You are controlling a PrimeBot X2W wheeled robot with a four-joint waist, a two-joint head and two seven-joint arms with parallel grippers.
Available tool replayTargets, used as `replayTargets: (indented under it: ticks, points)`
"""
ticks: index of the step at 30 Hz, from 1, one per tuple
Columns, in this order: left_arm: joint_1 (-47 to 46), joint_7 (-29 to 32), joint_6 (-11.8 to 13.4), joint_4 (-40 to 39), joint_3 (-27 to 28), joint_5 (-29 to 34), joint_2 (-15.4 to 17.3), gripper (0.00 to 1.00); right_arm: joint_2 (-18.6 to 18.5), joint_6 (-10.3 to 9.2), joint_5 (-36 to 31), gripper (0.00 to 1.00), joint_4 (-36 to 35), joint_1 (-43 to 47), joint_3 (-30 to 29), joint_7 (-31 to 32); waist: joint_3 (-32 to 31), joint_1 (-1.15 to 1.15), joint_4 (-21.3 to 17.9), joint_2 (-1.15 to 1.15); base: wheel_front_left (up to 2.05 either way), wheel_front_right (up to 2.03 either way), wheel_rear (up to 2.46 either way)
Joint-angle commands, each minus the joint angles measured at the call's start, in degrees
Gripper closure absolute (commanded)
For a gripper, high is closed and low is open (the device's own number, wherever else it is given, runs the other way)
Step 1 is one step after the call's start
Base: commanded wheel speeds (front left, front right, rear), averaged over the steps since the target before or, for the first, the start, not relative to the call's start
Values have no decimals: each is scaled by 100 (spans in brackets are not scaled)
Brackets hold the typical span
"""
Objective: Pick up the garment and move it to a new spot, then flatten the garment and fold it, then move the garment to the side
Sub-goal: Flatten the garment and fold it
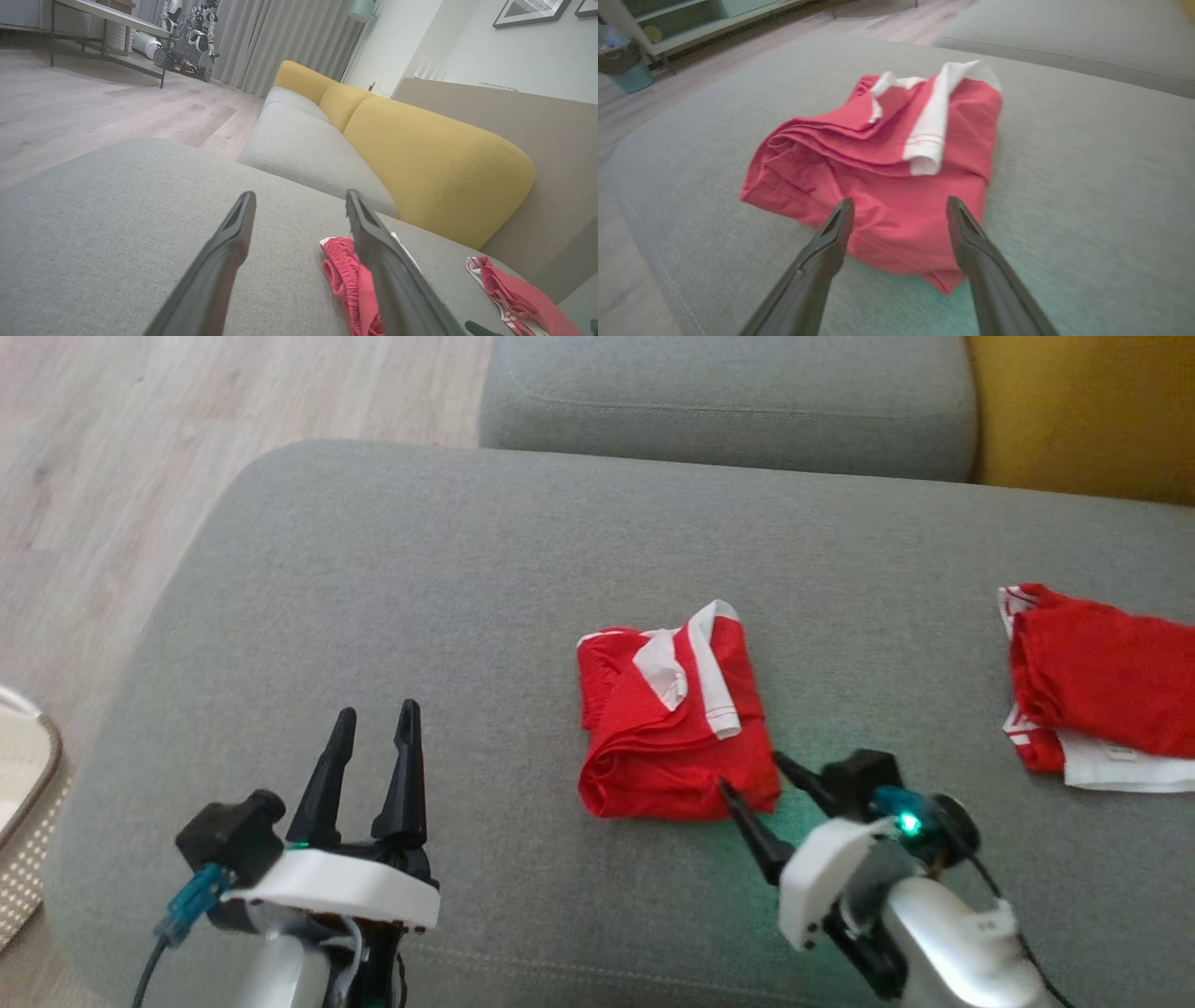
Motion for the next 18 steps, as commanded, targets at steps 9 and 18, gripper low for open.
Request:
replayTargets:
  ticks: [9, 18]
  points:
    - [-175, -45, -12, -362, 238, 49, 18, 0, -126, -4, -742, 0, -1492, 655, -1473, -318, -77, 0, -268, 0, 0, 0, 0]
    - [-56, -45, -3, -417, 70, 17, 18, 0, 225, -4, -1624, 0, -2338, 1297, -2508, -775, -80, 0, -322, 0, 0, 0, 0]
